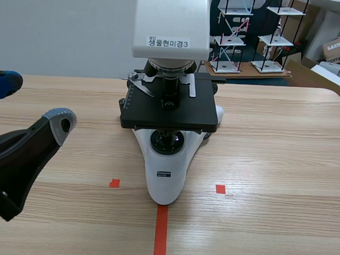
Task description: Point at the eyepiece
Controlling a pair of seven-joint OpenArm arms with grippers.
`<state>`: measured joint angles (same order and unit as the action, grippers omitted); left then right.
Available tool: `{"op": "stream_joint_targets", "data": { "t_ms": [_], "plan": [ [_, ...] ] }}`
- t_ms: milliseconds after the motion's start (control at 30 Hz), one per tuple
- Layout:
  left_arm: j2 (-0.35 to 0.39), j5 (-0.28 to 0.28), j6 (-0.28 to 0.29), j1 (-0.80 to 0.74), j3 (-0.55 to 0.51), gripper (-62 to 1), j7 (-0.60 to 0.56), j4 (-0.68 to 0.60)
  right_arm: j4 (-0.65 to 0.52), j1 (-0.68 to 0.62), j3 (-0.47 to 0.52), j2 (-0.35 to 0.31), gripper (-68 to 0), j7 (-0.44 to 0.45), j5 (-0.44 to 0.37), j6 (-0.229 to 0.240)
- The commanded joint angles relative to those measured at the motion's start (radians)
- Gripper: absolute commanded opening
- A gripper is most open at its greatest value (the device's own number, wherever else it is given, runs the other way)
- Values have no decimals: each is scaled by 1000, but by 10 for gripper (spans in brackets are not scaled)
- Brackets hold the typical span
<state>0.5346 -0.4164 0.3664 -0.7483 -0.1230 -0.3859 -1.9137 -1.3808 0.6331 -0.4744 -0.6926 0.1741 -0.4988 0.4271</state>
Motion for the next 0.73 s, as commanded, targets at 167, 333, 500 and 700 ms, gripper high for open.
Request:
{"op": "stream_joint_targets", "data": {
  "t_ms": [167,333,500,700],
  "plan": [
    [0,-7,-5,-2,-1,6,-13,-12,-16,20,8,-14,-660,8,-11,-7],
    [0,-7,-5,-2,-1,6,-13,-12,-16,20,8,-14,-660,8,-11,-7],
    [0,-7,-5,-2,-1,6,-13,-12,-16,13,8,-14,-660,8,-11,-7],
    [0,-7,-5,-2,-1,6,-13,-12,-16,12,8,-14,-660,8,-11,-7]
  ]
}}
